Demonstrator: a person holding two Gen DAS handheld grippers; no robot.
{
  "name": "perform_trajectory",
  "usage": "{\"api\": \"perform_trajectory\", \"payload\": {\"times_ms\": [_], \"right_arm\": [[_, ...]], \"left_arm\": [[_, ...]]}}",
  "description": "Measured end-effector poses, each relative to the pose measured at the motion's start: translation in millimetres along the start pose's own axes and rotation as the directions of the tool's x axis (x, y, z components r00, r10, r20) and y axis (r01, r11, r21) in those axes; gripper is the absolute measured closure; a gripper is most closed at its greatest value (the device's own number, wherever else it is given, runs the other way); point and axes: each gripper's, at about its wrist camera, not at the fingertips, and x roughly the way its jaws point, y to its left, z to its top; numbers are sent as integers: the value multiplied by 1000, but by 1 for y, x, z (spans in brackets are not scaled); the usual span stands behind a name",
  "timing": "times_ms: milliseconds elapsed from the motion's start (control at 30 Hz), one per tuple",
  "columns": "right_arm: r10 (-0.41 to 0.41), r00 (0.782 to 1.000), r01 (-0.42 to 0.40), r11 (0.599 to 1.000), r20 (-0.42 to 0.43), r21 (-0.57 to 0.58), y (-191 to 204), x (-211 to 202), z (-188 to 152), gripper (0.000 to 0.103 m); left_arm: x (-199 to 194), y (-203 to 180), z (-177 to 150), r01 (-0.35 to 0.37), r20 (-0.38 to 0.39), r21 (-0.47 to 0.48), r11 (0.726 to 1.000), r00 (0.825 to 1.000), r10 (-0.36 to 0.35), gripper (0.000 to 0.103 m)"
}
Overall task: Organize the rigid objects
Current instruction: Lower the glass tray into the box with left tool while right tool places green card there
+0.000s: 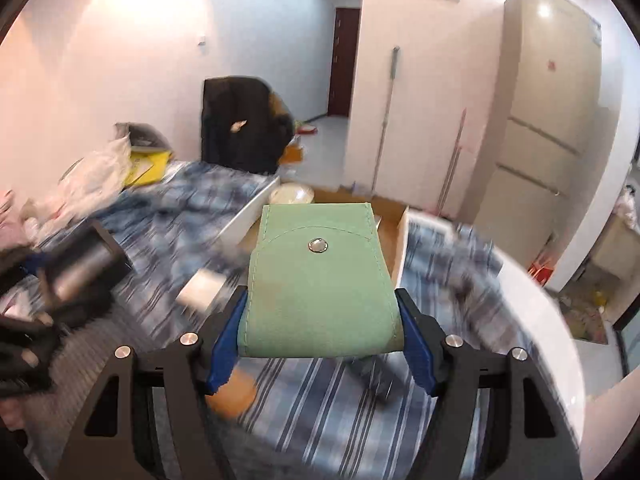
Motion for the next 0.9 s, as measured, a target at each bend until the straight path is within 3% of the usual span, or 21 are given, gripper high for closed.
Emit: {"api": "perform_trajectory", "payload": {"times_ms": [133, 233, 367, 433, 500, 600, 700, 900], "right_arm": [[-39, 999, 40, 997, -12, 60, -11, 29, 27, 34], [-57, 998, 61, 990, -37, 129, -21, 52, 44, 34], [-39, 994, 63, 967, -103, 247, -42, 84, 64, 34], [-79, 988, 111, 959, -132, 259, -47, 98, 70, 34], [-98, 985, 134, 955, -144, 264, -49, 110, 70, 34], [-49, 985, 99, 947, -168, 305, -56, 124, 59, 34], [-20, 981, 84, 942, -195, 324, -59, 140, 47, 34], [18, 964, 65, 951, -264, 302, -59, 163, 32, 34]], "left_arm": [[34, 17, 37, 28, 6, -43, 999, 1000, -28, 31], [72, 25, 65, 68, -33, -62, 996, 997, -70, 31], [126, 29, 93, 48, -132, -100, 994, 989, -61, 31], [152, 29, 99, 21, -219, -129, 991, 974, -49, 31], [170, 23, 101, 42, -267, -111, 993, 961, -70, 31], [189, 13, 97, 32, -297, -50, 998, 954, -46, 31], [208, 6, 90, 80, -337, -34, 996, 938, -86, 31], [241, 8, 66, 88, -350, -70, 994, 931, -107, 31]]}}
